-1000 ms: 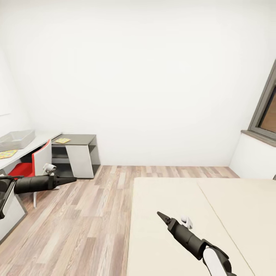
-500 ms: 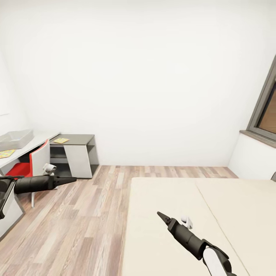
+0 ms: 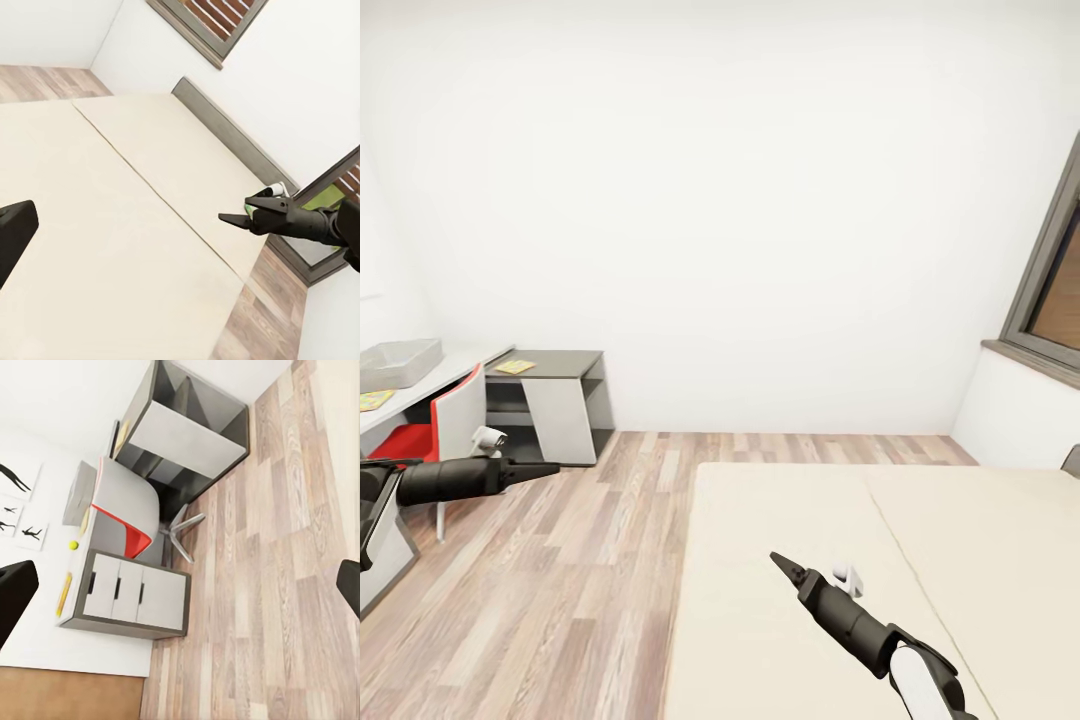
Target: Put all the toys in the child's room - the three board games (two on the bed and one on the table), the two jigsaw puzzles on the table, and the tennis ball on the table - inside the toy box on the table in the child's room.
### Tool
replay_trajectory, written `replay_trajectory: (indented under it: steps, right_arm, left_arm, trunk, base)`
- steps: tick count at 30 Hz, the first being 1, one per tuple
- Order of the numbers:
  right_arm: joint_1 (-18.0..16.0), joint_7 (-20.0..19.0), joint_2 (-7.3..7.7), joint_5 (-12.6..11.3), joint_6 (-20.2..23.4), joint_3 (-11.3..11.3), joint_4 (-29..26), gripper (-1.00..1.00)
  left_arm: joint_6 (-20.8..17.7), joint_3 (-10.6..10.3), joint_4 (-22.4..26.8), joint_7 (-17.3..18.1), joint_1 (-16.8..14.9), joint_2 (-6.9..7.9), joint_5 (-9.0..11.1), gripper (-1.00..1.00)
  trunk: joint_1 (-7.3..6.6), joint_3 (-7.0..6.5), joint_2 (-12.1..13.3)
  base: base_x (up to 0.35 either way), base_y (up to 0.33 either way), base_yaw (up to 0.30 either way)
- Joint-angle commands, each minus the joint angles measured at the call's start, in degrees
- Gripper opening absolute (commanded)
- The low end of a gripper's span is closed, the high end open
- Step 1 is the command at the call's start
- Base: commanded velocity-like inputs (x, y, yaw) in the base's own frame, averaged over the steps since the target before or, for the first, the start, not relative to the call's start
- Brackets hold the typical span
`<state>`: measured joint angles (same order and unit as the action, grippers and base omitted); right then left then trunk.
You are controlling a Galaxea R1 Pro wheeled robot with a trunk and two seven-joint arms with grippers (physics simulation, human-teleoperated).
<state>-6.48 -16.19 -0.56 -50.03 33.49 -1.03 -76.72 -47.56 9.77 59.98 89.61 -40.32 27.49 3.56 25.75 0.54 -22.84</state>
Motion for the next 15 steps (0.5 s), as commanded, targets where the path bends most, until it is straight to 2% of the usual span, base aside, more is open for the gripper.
replay_trajectory:
  steps: [1,15]
  right_arm:
    - [0.0,0.0,-0.03,-0.2,0.3,-0.1,0.0,1.00]
    - [0.0,0.0,0.03,-0.2,0.3,-0.1,0.0,1.00]
  left_arm:
    - [-0.6,0.0,0.0,0.2,0.0,0.02,0.0,1.00]
    - [-0.6,0.0,0.0,0.2,0.0,0.02,0.0,1.00]
  trunk:
    - [0.03,0.06,-0.1]
    - [0.03,0.06,-0.1]
  base:
    - [0.000,-0.097,0.000]
    - [0.000,-0.097,0.000]
